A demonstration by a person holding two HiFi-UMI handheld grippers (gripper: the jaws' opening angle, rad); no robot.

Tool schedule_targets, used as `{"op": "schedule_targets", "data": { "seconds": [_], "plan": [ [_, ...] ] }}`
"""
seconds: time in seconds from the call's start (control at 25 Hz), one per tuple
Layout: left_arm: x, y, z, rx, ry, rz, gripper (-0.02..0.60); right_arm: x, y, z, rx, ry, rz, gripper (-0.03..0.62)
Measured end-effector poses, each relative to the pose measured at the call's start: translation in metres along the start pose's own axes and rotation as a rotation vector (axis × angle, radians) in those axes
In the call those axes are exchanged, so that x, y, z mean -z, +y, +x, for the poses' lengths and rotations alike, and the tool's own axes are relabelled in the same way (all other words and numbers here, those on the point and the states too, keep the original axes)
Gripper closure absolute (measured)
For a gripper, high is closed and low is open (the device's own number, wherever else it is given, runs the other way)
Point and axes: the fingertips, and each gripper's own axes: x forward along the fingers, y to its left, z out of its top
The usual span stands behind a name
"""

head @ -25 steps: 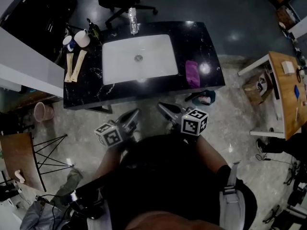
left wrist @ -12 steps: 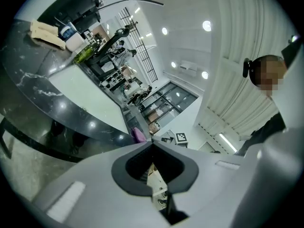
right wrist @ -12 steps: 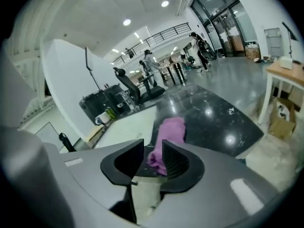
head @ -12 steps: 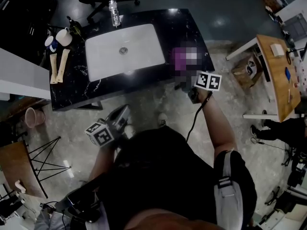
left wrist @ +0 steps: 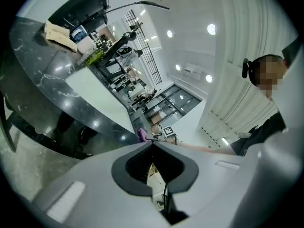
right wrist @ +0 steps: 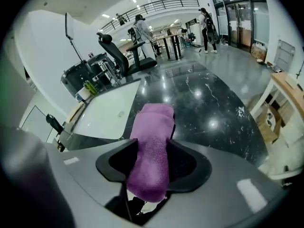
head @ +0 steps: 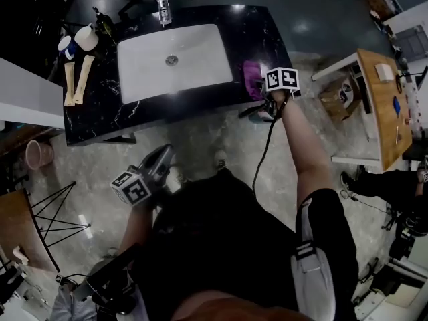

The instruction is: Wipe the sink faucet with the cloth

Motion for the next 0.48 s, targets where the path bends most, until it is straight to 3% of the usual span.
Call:
{"op": "schedule_targets", "data": {
  "seconds": [0.08,0.28,0.48],
  "plan": [
    [-0.002,0.005,-0.007,-0.013,-0.003,-0.006,0.581,0.004,0.001,0.006,0.016,0.019,-0.001,0.378],
    [-0.010,0.019,-0.020,-0.009,-0.019,-0.021,0.581,0.006,0.015,0.009,0.020,0.046,-0.053,0.472],
    [-0.017,0.024,-0.031,0.011,-0.018,-0.010,0.581,0.003,0.043,-0.002,0.057,-0.007,-0.223,0.494]
  ]
}}
